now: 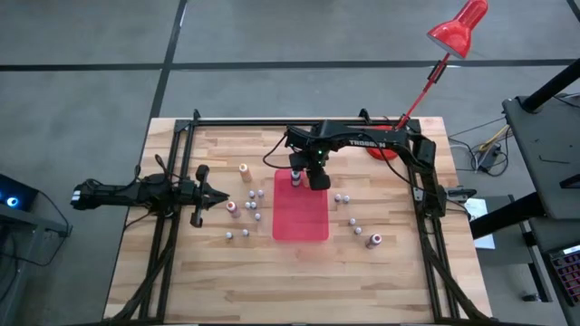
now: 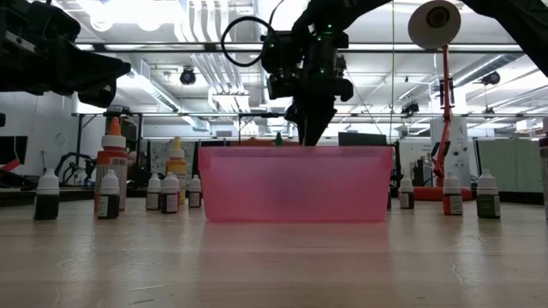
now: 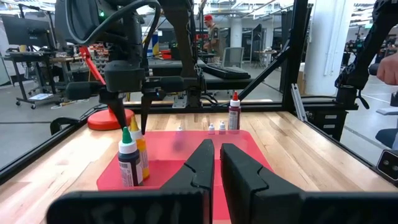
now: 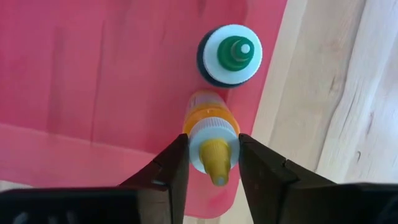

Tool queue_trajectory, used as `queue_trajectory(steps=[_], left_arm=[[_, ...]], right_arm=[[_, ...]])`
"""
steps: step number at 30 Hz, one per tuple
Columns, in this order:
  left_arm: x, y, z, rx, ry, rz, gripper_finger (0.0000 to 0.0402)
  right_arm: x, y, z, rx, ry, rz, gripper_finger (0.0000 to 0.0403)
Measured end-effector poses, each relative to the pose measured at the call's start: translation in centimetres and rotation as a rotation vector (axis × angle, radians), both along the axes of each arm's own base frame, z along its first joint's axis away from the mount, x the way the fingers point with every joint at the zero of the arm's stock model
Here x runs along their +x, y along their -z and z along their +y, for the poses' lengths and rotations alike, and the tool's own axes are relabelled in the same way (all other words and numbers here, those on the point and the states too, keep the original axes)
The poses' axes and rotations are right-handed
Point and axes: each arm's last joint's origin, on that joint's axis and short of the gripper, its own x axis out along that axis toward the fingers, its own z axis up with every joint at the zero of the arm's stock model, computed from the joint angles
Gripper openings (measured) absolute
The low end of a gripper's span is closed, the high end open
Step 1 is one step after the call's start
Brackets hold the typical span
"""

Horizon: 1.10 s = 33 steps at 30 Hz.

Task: Pick & Place food coloring
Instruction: Put the large yellow food coloring bottle into the red bin, then put the large red food coloring bottle into the red bin

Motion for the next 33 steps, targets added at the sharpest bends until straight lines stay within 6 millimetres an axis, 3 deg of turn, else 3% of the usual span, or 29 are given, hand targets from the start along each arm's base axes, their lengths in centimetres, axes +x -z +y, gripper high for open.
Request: queue_trajectory(steps=[10,18,33], left_arm=[[0.0,0.0,0.0,0.000,0.000,0.000,0.0003],[0.0,0.0,0.0,0.000,0.000,0.000,0.0003],[0.0,0.0,0.0,0.000,0.000,0.000,0.0003]], right_arm=[[0.0,0.0,-0.1,-0.002,0.006,-0.005,0.0186],[-0.8,-1.2,0.1,-0.001,0.007,0.002,0.0205],[-4.7,-7.9,1.9,-0.014,0.033,-0.088,0.0205]])
